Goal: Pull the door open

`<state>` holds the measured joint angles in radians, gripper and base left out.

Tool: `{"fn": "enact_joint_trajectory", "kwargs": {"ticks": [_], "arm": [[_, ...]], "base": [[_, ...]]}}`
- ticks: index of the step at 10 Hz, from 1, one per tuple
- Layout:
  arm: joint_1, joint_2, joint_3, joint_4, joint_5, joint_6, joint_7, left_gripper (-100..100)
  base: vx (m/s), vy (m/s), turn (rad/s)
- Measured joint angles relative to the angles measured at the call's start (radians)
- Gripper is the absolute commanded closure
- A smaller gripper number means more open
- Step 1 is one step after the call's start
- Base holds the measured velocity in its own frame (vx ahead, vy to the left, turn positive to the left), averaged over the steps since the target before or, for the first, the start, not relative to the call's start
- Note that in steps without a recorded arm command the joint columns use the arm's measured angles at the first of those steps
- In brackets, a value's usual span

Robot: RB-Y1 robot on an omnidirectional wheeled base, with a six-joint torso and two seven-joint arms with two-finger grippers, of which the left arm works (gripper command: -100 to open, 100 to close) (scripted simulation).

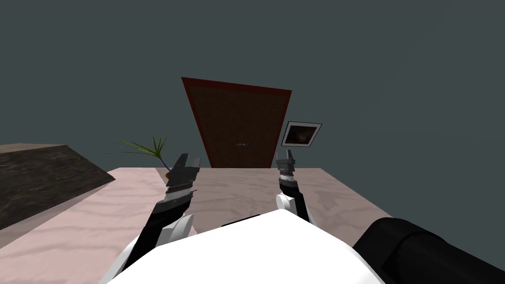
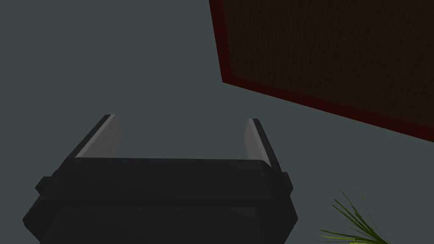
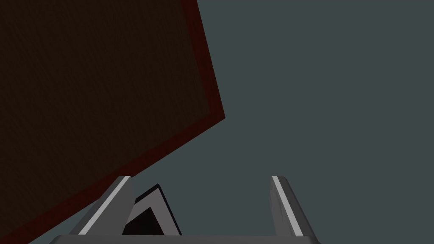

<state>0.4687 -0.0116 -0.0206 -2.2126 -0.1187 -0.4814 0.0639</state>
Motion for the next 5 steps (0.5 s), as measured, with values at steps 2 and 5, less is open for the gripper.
{"fn": "enact_joint_trajectory", "kwargs": {"ticks": [2, 5], "arm": [[-0.017, 0.015, 0.001, 0.046, 0.004, -0.013, 0.008, -100], [-0.029, 0.037, -0.003, 0.101, 0.009, -0.028, 0.022, -100]], "base": [[0.125, -0.022, -0.013], [0.116, -0.037, -0.007]]}}
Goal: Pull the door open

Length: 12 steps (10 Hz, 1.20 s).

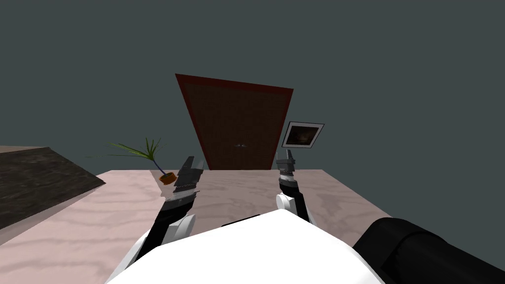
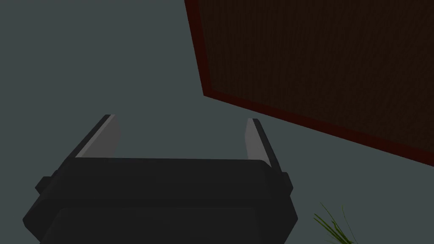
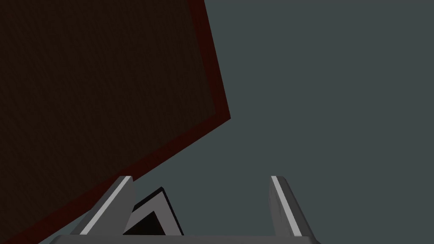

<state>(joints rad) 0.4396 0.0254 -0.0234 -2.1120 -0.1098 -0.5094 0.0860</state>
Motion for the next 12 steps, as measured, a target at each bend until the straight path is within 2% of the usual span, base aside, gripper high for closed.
{"fn": "enact_joint_trajectory", "kwargs": {"ticks": [2, 9, 12], "arm": [[-0.013, 0.010, -0.001, 0.049, 0.003, -0.020, 0.005, -100], [-0.059, 0.052, -0.005, 0.190, 0.014, -0.059, 0.034, -100], [-0.083, 0.071, -0.006, 0.266, 0.020, -0.082, 0.047, -100]], "base": [[0.086, -0.016, -0.008], [0.097, -0.033, -0.010], [0.109, -0.031, -0.012]]}}
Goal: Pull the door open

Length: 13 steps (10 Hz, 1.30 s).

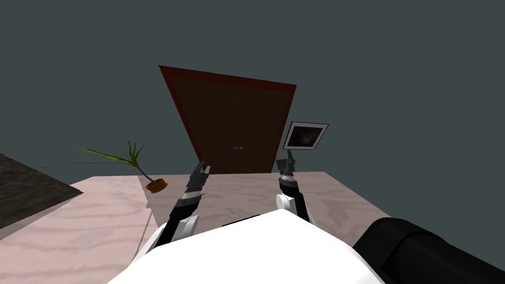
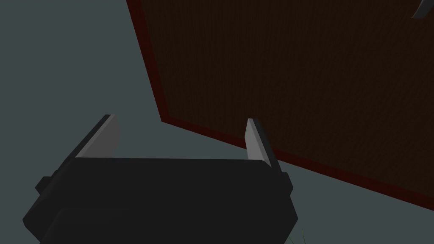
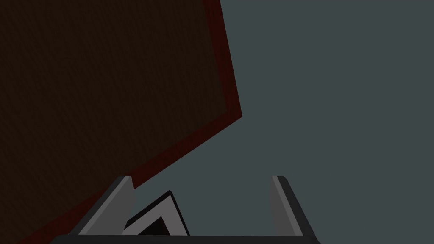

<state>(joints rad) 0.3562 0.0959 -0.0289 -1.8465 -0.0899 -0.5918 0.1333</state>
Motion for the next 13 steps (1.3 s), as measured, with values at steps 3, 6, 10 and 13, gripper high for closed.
{"fn": "enact_joint_trajectory", "kwargs": {"ticks": [3, 6, 10, 13], "arm": [[-0.018, 0.021, -0.001, 0.074, 0.007, -0.026, 0.016, -100], [-0.043, 0.038, -0.004, 0.152, 0.012, -0.050, 0.029, -100], [-0.081, 0.061, -0.007, 0.259, 0.019, -0.077, 0.047, -100], [-0.101, 0.082, -0.009, 0.338, 0.026, -0.104, 0.064, -100]], "base": [[0.102, -0.030, -0.012], [0.101, -0.035, -0.011], [0.104, -0.038, -0.013], [0.095, -0.032, -0.012]]}}
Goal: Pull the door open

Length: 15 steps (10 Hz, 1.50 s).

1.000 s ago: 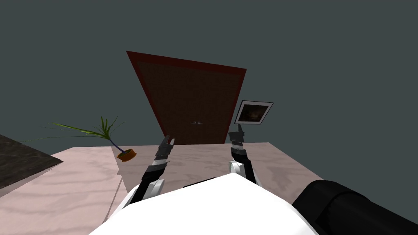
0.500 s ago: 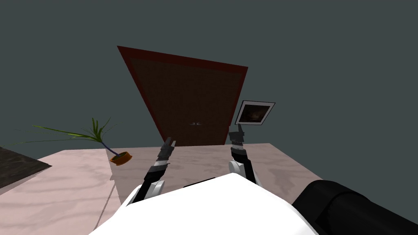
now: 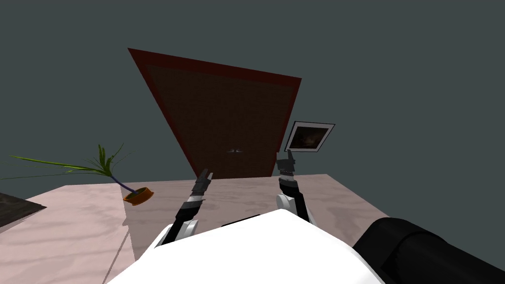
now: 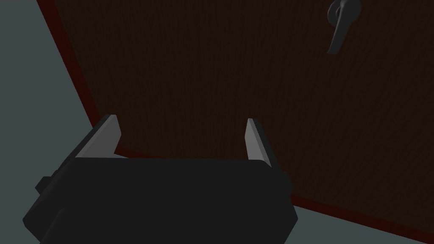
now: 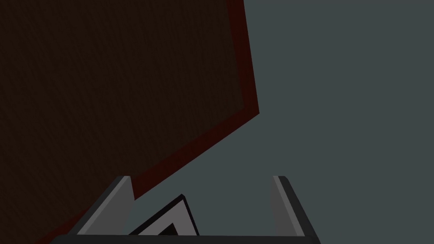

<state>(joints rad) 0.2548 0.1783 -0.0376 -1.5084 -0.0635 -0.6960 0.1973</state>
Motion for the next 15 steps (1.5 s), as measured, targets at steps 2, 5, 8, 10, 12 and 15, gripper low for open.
{"fn": "enact_joint_trajectory", "kwargs": {"ticks": [2, 5, 8, 10, 12, 15], "arm": [[-0.011, 0.015, -0.002, 0.045, 0.005, -0.014, 0.012, -100], [-0.034, 0.030, -0.005, 0.128, 0.010, -0.041, 0.024, -100], [-0.051, 0.047, -0.006, 0.188, 0.015, -0.059, 0.040, -100], [-0.068, 0.055, -0.007, 0.241, 0.019, -0.078, 0.046, -100], [-0.083, 0.067, -0.009, 0.288, 0.023, -0.090, 0.056, -100], [-0.108, 0.082, -0.011, 0.370, 0.028, -0.117, 0.069, -100]], "base": [[0.101, -0.043, -0.012], [0.105, -0.033, -0.012], [0.070, -0.028, -0.008], [0.081, -0.022, -0.014], [0.108, -0.032, -0.011], [0.111, -0.036, -0.012]]}}
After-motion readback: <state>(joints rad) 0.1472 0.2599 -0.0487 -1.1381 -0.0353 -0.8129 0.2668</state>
